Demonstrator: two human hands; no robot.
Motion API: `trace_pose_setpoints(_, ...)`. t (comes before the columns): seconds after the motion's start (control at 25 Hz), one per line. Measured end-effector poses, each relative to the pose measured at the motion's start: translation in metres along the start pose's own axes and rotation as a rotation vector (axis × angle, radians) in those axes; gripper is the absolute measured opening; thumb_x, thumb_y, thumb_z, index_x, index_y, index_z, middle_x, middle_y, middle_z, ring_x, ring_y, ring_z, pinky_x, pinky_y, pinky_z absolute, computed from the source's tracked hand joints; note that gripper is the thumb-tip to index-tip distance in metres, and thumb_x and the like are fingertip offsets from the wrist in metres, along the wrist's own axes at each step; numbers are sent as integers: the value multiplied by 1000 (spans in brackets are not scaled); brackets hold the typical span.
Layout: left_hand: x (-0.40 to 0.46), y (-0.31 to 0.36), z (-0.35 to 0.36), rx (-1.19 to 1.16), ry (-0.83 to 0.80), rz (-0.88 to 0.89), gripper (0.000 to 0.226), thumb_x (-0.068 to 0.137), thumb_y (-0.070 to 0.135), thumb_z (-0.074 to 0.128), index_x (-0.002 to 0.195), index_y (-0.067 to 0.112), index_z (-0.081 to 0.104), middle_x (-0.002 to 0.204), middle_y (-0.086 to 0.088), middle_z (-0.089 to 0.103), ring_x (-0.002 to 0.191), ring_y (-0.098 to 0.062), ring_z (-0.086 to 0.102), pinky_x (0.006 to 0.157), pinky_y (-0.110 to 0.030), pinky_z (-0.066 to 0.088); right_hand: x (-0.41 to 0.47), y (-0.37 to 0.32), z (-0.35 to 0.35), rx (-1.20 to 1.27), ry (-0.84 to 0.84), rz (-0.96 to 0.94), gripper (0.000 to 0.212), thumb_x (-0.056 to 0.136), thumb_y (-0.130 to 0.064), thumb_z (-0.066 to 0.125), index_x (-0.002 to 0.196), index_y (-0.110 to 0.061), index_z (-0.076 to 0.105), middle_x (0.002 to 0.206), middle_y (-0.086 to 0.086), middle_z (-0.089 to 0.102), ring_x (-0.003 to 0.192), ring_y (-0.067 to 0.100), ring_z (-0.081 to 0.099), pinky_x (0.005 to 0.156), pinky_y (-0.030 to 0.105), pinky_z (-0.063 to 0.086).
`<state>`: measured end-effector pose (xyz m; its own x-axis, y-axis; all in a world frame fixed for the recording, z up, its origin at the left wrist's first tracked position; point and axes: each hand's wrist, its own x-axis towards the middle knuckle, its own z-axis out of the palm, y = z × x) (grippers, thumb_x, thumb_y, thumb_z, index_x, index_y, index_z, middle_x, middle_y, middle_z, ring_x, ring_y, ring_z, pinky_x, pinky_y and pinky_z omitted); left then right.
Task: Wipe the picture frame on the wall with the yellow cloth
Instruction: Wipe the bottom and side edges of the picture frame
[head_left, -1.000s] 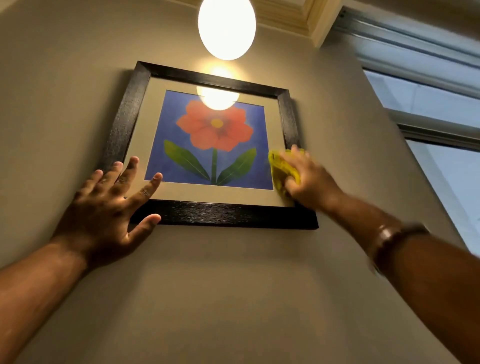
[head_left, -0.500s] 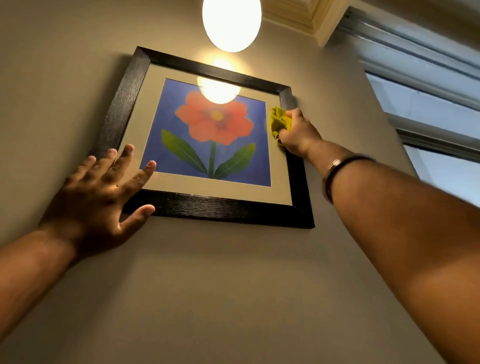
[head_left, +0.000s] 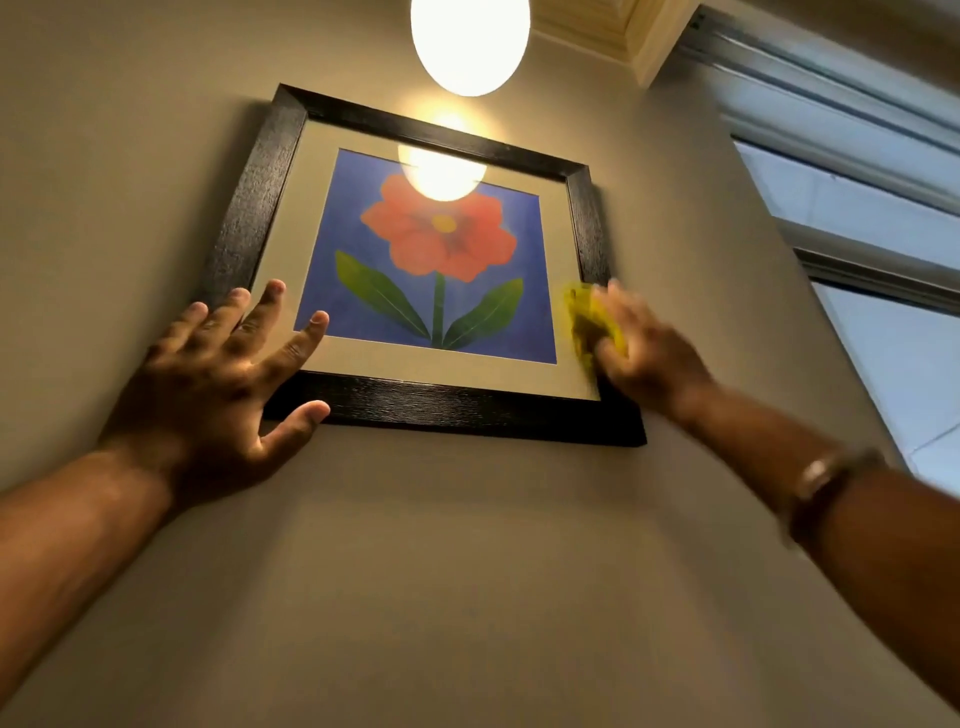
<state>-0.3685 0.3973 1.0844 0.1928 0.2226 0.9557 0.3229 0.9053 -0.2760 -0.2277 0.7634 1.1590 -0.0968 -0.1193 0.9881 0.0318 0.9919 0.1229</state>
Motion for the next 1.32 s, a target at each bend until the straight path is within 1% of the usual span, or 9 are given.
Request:
trace_pose_setpoints(0.2, -2, 1, 0, -1, 8, -13, 77, 83, 68, 24, 151, 34, 17, 161, -17, 19, 144, -42, 27, 116, -58, 25, 147, -5, -18, -76, -92, 203, 61, 95, -37, 40, 150, -25, 16, 160, 8, 18, 139, 39, 32, 111, 48, 31)
trace_pose_setpoints(0.44, -1, 0, 2, 17, 10, 0, 76, 83, 68, 24, 151, 34, 17, 160, -18, 20, 143, -43, 27, 116, -58, 24, -40, -7, -7, 108, -116, 51, 72, 75, -32, 47, 145, -25, 33, 157, 5, 30, 140, 26, 34, 113, 32, 28)
trace_pose_setpoints(0.56, 0, 0, 3, 21, 8, -8, 76, 83, 67, 24, 151, 34, 17, 160, -19, 20, 143, -44, 28, 115, -59, 24, -116, -18, 3, 77, -89, 70, 71, 76, -29, 48, 145, -25, 32, 157, 5, 30, 143, 27, 30, 116, 35, 26)
trace_pose_setpoints(0.68, 2, 2, 2, 24, 5, -11, 76, 83, 67, 24, 152, 35, 15, 160, -19, 21, 142, -44, 28, 115, -58, 24, -115, -66, 26, -24, 22, 262, 67, 85, -27, 49, 148, -23, 26, 159, 6, 22, 147, 33, 16, 121, 46, 15)
trace_pose_setpoints(0.92, 0, 3, -3, 37, -39, -3, 76, 84, 66, 24, 151, 30, 21, 158, -21, 24, 141, -46, 30, 113, -59, 26, -89, -174, 65, 106, 0, -120, 61, 89, -50, 40, 146, -32, 26, 159, 0, 24, 148, 28, 12, 118, 48, -2)
trace_pose_setpoints(1.0, 0, 5, -7, 26, -59, -11, 76, 84, 65, 25, 151, 30, 22, 159, -21, 23, 141, -46, 29, 114, -59, 25, -94, -140, 60, 36, 25, -4, 62, 89, -44, 43, 147, -32, 24, 160, 1, 23, 148, 28, 13, 121, 49, 4)
trace_pose_setpoints(1.16, -1, 5, -7, 34, -71, -9, 75, 84, 65, 25, 151, 31, 22, 159, -20, 23, 142, -45, 28, 114, -59, 24, -112, -87, 43, 22, 184, 484, 61, 86, -31, 43, 145, -23, 32, 158, 7, 27, 145, 34, 18, 120, 48, 14)
trace_pose_setpoints(1.24, 1, 3, -7, 34, -72, -3, 75, 84, 65, 26, 151, 31, 22, 159, -20, 24, 142, -45, 29, 114, -58, 24, -92, -125, 51, 88, 159, 347, 59, 81, -32, 44, 140, -25, 39, 155, 7, 34, 142, 35, 24, 119, 51, 15)
trace_pose_setpoints(1.32, 0, 2, -7, 31, -81, -7, 76, 83, 65, 27, 151, 31, 22, 159, -20, 24, 142, -45, 29, 114, -58, 24, -80, -178, 64, 124, 68, 6, 55, 85, -39, 47, 138, -30, 39, 153, 4, 38, 142, 33, 26, 119, 51, 11)
